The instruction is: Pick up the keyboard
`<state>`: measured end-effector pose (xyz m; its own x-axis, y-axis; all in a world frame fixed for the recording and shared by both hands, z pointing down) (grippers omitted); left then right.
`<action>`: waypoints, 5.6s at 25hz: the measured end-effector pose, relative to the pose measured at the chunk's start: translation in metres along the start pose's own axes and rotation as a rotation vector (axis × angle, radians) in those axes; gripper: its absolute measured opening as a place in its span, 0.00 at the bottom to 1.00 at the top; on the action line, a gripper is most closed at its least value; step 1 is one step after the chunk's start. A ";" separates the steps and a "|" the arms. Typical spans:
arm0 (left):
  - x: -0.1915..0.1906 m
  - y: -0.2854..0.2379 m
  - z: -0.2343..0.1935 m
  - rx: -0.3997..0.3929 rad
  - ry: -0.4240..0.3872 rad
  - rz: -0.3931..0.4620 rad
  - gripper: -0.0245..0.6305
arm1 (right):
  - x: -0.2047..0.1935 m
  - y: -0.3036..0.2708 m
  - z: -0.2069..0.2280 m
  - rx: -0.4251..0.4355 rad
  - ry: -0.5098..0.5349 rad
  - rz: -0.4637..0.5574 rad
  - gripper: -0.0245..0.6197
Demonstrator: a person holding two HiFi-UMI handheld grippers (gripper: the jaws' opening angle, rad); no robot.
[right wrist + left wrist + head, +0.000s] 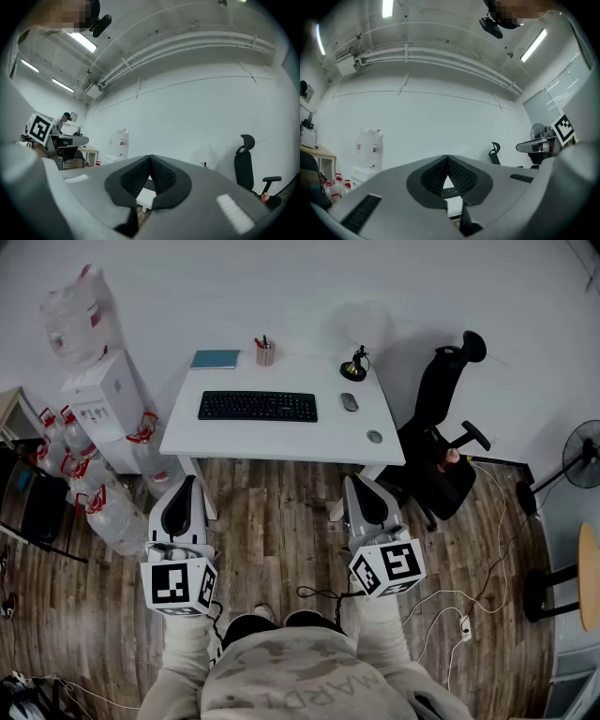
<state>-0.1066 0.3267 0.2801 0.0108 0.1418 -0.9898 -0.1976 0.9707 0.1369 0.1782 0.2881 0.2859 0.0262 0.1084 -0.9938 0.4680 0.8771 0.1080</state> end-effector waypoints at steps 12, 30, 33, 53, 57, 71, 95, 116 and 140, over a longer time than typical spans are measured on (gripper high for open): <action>-0.001 -0.007 0.000 -0.025 -0.012 -0.014 0.05 | -0.005 -0.006 0.000 -0.001 -0.007 -0.002 0.05; -0.019 -0.050 -0.035 -0.064 -0.053 0.009 0.05 | -0.024 -0.060 -0.002 -0.019 0.009 0.019 0.05; -0.024 -0.066 -0.044 -0.052 -0.045 0.007 0.05 | -0.027 -0.079 0.004 -0.015 0.011 0.023 0.05; -0.037 -0.246 -0.069 -0.007 -0.081 0.005 0.05 | -0.040 -0.254 0.101 0.048 0.002 0.038 0.05; -0.040 -0.274 -0.071 0.015 -0.085 0.011 0.05 | -0.044 -0.283 0.119 0.064 -0.007 0.041 0.05; -0.061 -0.335 -0.079 0.048 -0.088 -0.020 0.05 | -0.064 -0.344 0.157 0.099 -0.028 0.019 0.05; -0.139 -0.452 -0.187 -0.048 -0.021 -0.195 0.05 | -0.138 -0.461 0.176 -0.066 -0.144 -0.189 0.05; -0.250 -0.475 -0.238 -0.103 0.055 -0.455 0.05 | -0.245 -0.479 0.180 -0.184 -0.257 -0.442 0.05; -0.361 -0.474 -0.259 -0.143 0.220 -0.785 0.39 | -0.338 -0.483 0.216 -0.244 -0.287 -0.690 0.23</action>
<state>-0.2706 -0.2353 0.5627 0.0085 -0.6227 -0.7824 -0.3354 0.7353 -0.5889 0.1347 -0.2730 0.5635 0.0431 -0.5944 -0.8030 0.2547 0.7837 -0.5665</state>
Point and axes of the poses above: the fingertips, and each gripper's own axes: y backward along the fingers, z to its right, x out of its top, the point moved 5 cm from there along y, backward along the fingers, and after that the axes turned 2 degrees about -x, right-handed, at the moved point
